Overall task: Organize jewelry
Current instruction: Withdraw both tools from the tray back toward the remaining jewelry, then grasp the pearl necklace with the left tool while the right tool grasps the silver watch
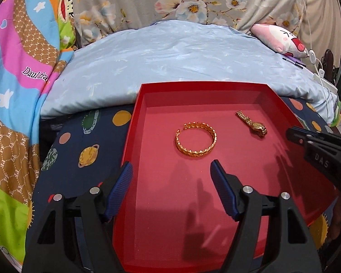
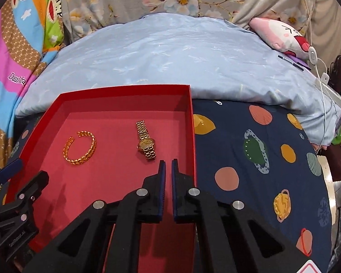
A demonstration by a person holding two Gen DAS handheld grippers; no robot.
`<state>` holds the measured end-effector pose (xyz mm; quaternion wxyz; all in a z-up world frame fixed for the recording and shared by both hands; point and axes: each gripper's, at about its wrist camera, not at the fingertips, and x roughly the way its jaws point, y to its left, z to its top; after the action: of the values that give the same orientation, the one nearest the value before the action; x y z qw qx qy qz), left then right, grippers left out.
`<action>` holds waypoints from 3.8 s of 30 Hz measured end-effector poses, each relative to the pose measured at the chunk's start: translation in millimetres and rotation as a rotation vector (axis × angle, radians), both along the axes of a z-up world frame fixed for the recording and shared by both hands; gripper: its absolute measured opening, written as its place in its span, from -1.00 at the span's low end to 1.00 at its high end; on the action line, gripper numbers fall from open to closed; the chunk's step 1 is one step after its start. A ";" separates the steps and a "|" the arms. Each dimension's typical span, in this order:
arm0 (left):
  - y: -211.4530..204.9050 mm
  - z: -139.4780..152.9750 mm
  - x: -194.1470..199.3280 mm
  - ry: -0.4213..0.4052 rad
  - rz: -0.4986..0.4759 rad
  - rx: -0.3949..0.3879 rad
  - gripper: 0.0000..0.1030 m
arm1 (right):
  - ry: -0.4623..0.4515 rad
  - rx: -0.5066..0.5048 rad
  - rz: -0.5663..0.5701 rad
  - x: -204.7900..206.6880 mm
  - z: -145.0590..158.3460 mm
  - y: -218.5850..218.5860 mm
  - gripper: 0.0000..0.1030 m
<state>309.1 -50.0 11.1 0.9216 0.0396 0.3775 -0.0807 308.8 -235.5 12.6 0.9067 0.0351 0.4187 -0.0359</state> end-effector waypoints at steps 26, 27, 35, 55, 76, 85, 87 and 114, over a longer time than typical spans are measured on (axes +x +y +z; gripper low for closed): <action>61.3 8.1 -196.1 0.125 0.039 -0.073 0.59 | 0.033 0.092 -0.050 -254.5 4.3 -15.3 -0.22; 61.6 3.1 -203.5 0.141 0.037 -0.073 0.59 | 0.036 0.093 -0.049 -259.5 1.4 -14.0 -0.22; 44.3 -18.4 -239.7 0.251 0.001 -0.149 0.59 | 0.061 0.087 -0.049 -282.7 -12.7 -7.1 -0.22; -15.6 -28.3 -224.2 0.323 0.048 -0.142 0.59 | 0.038 0.119 0.012 -288.2 -6.9 10.3 -0.09; -1.2 -29.4 -248.0 0.274 -0.062 -0.043 0.23 | 0.041 0.152 -0.057 -289.6 -14.0 -21.0 0.02; -13.9 -27.4 -251.1 0.279 -0.161 -0.101 -0.57 | 0.051 0.156 -0.072 -284.6 -17.4 -25.3 0.03; -11.9 -27.7 -250.6 0.277 -0.169 -0.108 -0.69 | 0.051 0.155 -0.070 -283.6 -17.6 -25.0 0.03; 47.0 15.4 -253.5 0.201 -0.105 -0.164 -0.74 | 0.094 0.145 0.139 -268.1 -24.2 46.5 0.03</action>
<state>55.7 -3.0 26.5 0.8737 -0.0242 0.4577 -0.1629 40.7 -188.9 -11.6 0.8816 0.0694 0.4635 0.0560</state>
